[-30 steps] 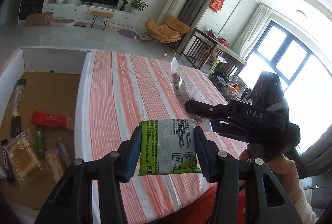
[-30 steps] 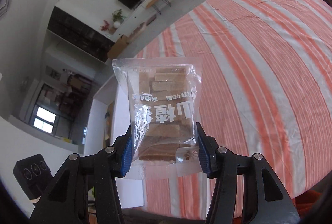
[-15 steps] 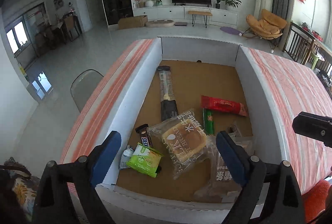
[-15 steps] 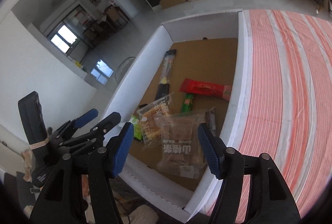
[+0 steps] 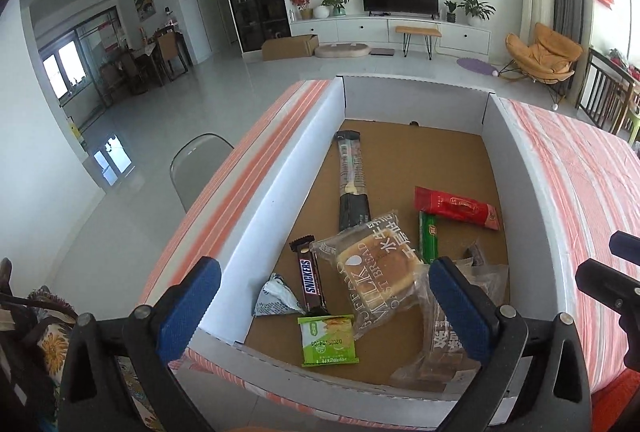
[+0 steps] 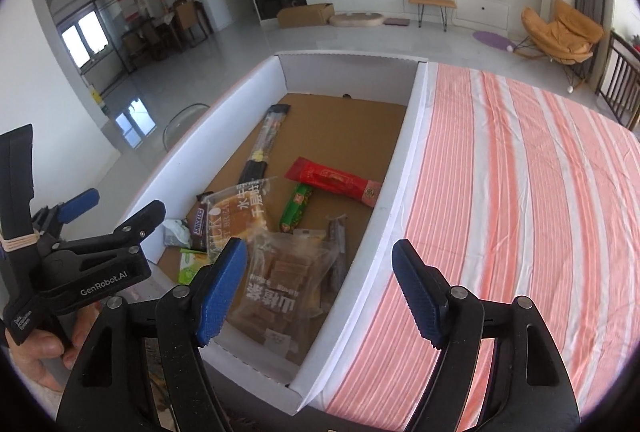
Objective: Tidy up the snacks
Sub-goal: 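Carry the green pack and cake bag into the white box and release both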
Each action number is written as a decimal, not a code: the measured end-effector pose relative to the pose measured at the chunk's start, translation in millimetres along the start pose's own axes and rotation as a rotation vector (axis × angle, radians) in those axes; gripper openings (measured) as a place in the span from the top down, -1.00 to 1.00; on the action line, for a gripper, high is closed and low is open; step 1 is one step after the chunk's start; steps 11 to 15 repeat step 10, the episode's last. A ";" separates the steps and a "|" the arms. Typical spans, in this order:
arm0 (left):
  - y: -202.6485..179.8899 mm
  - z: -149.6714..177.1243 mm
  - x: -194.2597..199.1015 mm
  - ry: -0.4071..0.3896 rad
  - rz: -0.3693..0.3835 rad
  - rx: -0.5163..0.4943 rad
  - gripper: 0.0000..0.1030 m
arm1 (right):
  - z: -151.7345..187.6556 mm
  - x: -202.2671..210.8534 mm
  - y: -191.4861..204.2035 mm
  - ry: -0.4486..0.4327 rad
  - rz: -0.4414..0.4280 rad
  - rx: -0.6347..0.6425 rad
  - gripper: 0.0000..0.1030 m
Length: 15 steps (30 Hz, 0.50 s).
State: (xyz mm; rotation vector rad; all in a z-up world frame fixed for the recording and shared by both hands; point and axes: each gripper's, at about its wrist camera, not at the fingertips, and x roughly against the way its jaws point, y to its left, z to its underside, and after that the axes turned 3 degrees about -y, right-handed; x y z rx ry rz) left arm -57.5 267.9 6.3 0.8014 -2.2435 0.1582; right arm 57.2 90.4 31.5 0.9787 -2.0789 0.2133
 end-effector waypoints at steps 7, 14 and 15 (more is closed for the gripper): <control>3.5 2.1 0.7 0.000 -0.015 0.016 -1.00 | 2.2 0.2 6.1 0.007 0.003 0.015 -0.52; 3.4 2.6 3.8 -0.016 -0.020 0.009 -1.00 | 3.3 0.3 8.8 0.008 0.001 0.026 -0.52; 3.4 2.6 3.8 -0.016 -0.020 0.009 -1.00 | 3.3 0.3 8.8 0.008 0.001 0.026 -0.52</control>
